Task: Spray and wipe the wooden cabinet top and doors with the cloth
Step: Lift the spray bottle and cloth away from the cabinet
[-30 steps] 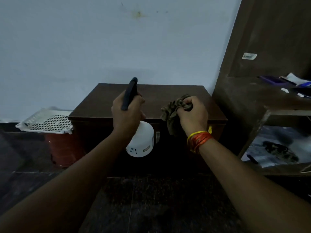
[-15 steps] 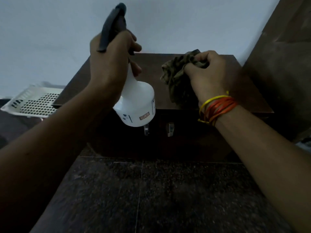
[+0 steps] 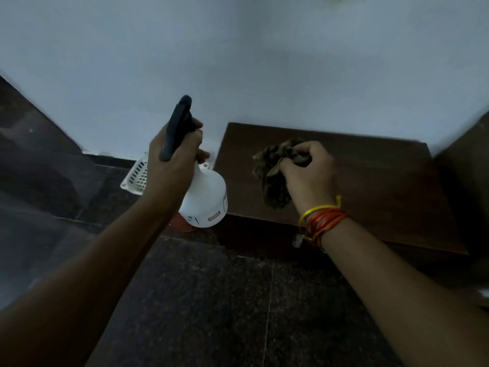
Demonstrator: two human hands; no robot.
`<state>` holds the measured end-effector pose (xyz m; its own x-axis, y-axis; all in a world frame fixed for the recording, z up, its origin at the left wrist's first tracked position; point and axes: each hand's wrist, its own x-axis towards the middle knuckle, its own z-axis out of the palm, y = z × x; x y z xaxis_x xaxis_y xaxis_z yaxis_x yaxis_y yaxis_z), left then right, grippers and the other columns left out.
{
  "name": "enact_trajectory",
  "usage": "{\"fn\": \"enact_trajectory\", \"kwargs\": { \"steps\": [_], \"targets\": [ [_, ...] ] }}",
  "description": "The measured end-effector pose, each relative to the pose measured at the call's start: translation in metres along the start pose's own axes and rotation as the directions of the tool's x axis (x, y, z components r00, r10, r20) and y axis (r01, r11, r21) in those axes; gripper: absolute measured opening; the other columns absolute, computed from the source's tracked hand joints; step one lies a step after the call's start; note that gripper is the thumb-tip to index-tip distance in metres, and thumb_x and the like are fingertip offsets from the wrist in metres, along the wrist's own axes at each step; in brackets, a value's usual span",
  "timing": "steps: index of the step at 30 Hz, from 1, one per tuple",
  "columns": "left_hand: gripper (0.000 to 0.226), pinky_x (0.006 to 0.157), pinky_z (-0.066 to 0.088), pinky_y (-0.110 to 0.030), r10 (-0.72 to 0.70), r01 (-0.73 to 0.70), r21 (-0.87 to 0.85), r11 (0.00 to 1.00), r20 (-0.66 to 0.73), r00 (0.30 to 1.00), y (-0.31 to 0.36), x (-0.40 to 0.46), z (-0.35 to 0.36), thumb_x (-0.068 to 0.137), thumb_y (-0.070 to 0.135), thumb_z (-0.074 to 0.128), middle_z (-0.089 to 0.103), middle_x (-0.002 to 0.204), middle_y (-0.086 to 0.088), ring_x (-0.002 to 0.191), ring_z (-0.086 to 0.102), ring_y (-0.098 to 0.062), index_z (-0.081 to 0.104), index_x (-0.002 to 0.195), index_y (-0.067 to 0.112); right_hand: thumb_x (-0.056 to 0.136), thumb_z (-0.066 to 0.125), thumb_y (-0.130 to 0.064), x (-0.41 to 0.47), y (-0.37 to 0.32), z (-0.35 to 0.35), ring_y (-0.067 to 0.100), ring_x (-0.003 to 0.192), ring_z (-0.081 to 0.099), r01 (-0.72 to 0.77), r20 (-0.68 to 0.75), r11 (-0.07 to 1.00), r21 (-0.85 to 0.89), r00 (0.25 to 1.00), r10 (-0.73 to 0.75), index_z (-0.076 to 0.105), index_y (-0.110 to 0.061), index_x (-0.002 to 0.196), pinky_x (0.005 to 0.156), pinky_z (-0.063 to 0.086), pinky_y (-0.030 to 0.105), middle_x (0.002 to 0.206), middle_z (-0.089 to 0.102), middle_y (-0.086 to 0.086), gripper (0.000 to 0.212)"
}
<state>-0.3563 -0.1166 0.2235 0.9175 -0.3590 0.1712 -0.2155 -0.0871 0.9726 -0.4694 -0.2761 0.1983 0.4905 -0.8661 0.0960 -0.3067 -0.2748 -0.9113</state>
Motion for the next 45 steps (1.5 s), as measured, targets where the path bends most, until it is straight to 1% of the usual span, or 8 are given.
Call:
{"fn": "enact_trajectory", "kwargs": {
  "steps": [6, 10, 17, 20, 27, 35, 40, 45],
  "targets": [
    [0.015, 0.059, 0.042, -0.010, -0.007, 0.006, 0.029, 1.000, 0.006, 1.000, 0.007, 0.048, -0.083, 0.100, 0.021, 0.056, 0.052, 0.082, -0.004, 0.068, 0.051, -0.007, 0.062, 0.113, 0.025, 0.075, 0.067, -0.011, -0.018, -0.063, 0.078, 0.024, 0.088, 0.060, -0.110, 0.055, 0.994, -0.007, 0.992, 0.110, 0.059, -0.018, 0.085, 0.082, 0.053, 0.042, 0.096, 0.062, 0.010, 0.015],
    [0.028, 0.070, 0.042, -0.007, -0.059, 0.059, 0.021, 0.998, 0.011, 0.998, -0.003, 0.075, -0.118, 0.094, 0.029, 0.062, 0.059, 0.098, 0.001, 0.081, 0.054, -0.001, 0.061, 0.122, 0.027, 0.076, 0.067, -0.011, -0.026, -0.083, 0.128, 0.023, 0.090, 0.059, -0.149, 0.065, 0.989, -0.006, 0.987, 0.149, 0.060, -0.016, 0.086, 0.081, 0.050, 0.032, 0.098, 0.061, 0.009, 0.014],
    [0.033, 0.073, 0.048, -0.017, -0.202, 0.191, -0.129, 0.973, -0.078, 0.976, -0.046, 0.115, -0.153, 0.087, 0.027, 0.069, 0.065, 0.092, 0.008, 0.083, 0.059, -0.006, 0.065, 0.120, 0.023, 0.076, 0.065, -0.008, -0.026, -0.091, 0.203, 0.018, 0.087, 0.056, -0.219, 0.075, 0.976, 0.020, 0.973, 0.217, 0.061, -0.013, 0.088, 0.076, 0.045, 0.025, 0.101, 0.059, 0.009, 0.013],
    [0.012, 0.067, 0.043, -0.032, -0.223, 0.210, -0.124, 0.970, -0.103, 0.969, -0.066, 0.132, -0.158, 0.088, 0.027, 0.071, 0.057, 0.078, -0.002, 0.077, 0.053, -0.020, 0.070, 0.098, 0.034, 0.076, 0.066, -0.009, -0.017, -0.086, 0.231, 0.016, 0.084, 0.053, -0.253, 0.061, 0.967, -0.003, 0.966, 0.253, 0.059, -0.016, 0.085, 0.076, 0.043, 0.023, 0.100, 0.059, 0.007, 0.013],
    [0.003, 0.066, 0.044, -0.033, -0.252, 0.241, -0.098, 0.965, -0.117, 0.961, -0.131, 0.184, -0.161, 0.085, 0.036, 0.072, 0.056, 0.074, -0.005, 0.076, 0.054, -0.020, 0.071, 0.084, 0.034, 0.077, 0.065, -0.010, 0.013, -0.044, 0.304, 0.022, 0.085, 0.057, -0.345, 0.110, 0.938, -0.032, 0.932, 0.347, 0.060, -0.013, 0.088, 0.074, 0.045, 0.026, 0.094, 0.059, 0.006, 0.012],
    [0.006, 0.068, 0.043, -0.040, -0.332, 0.324, -0.086, 0.942, -0.098, 0.938, -0.215, 0.234, -0.153, 0.092, 0.031, 0.067, 0.053, 0.080, -0.015, 0.078, 0.052, -0.027, 0.069, 0.088, 0.027, 0.077, 0.064, -0.010, 0.035, 0.011, 0.381, 0.024, 0.085, 0.059, -0.428, 0.160, 0.893, -0.137, 0.880, 0.446, 0.056, -0.021, 0.079, 0.075, 0.043, 0.025, 0.092, 0.063, 0.010, 0.014],
    [0.011, 0.074, 0.050, -0.049, -0.364, 0.356, -0.098, 0.929, -0.075, 0.928, -0.254, 0.246, -0.146, 0.092, 0.031, 0.065, 0.060, 0.087, -0.025, 0.083, 0.057, -0.035, 0.067, 0.092, 0.021, 0.081, 0.062, -0.008, 0.043, 0.038, 0.414, 0.026, 0.096, 0.058, -0.467, 0.209, 0.861, -0.200, 0.839, 0.503, 0.063, -0.013, 0.094, 0.082, 0.047, 0.026, 0.103, 0.063, 0.011, 0.015],
    [0.008, 0.062, 0.044, -0.028, -0.344, 0.339, -0.078, 0.938, -0.057, 0.937, -0.288, 0.252, -0.141, 0.094, 0.028, 0.063, 0.054, 0.074, -0.009, 0.070, 0.052, -0.020, 0.067, 0.089, 0.023, 0.082, 0.060, -0.007, 0.046, 0.060, 0.435, 0.027, 0.106, 0.057, -0.471, 0.241, 0.834, -0.286, 0.807, 0.539, 0.064, -0.011, 0.104, 0.091, 0.046, 0.028, 0.114, 0.062, 0.012, 0.023]
  ]
}}
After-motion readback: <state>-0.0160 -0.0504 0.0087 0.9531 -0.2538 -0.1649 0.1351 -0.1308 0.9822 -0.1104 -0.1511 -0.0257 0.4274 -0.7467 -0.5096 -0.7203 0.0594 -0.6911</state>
